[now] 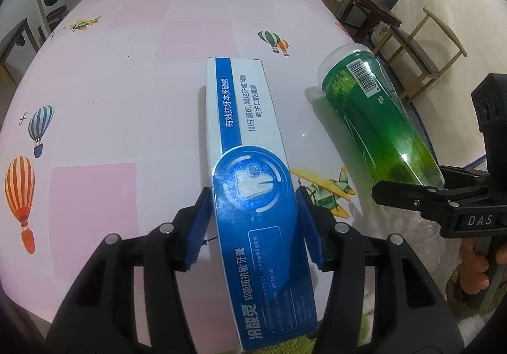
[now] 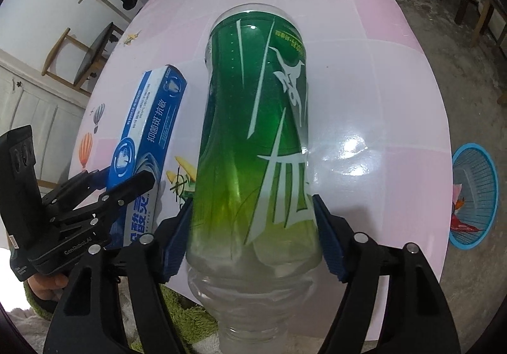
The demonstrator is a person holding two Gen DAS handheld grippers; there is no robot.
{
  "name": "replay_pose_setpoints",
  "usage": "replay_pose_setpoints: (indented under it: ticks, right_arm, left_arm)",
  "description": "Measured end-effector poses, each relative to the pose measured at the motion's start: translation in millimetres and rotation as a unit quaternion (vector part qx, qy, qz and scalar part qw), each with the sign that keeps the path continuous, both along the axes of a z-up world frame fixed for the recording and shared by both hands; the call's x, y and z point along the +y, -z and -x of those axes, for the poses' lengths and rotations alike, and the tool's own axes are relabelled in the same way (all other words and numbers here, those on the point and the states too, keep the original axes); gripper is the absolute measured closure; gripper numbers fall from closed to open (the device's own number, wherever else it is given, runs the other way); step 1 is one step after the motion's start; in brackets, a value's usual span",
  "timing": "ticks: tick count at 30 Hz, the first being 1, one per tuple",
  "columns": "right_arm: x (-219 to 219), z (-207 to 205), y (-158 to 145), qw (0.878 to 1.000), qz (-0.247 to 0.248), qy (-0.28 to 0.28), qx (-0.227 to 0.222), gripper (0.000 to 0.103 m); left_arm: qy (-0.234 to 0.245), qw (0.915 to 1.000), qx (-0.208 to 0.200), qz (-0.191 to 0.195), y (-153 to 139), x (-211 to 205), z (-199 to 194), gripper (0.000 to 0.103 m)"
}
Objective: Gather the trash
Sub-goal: 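Lift the bottle with the right tool while the left tool lifts the toothpaste box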
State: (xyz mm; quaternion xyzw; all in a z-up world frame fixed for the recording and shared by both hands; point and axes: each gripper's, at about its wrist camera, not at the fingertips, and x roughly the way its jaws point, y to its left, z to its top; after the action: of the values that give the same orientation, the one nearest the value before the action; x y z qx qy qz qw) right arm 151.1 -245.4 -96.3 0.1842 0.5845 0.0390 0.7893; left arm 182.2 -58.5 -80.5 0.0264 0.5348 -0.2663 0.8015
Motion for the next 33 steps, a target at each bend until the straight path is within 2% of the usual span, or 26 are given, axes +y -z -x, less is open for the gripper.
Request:
replay_pose_setpoints:
  ticks: [6, 33]
  right_arm:
    - [-2.2, 2.4, -0.5, 1.000, -0.002, 0.006, -0.005, 0.034]
    - [-12.5, 10.5, -12.5, 0.999, -0.014, 0.032, -0.030, 0.035]
  left_arm:
    - [0.006, 0.9998, -0.011, -0.016, 1.0, -4.8, 1.2, 0.053]
    - [-0.007, 0.9990, -0.044, -0.009, -16.5, 6.8, 6.5, 0.056]
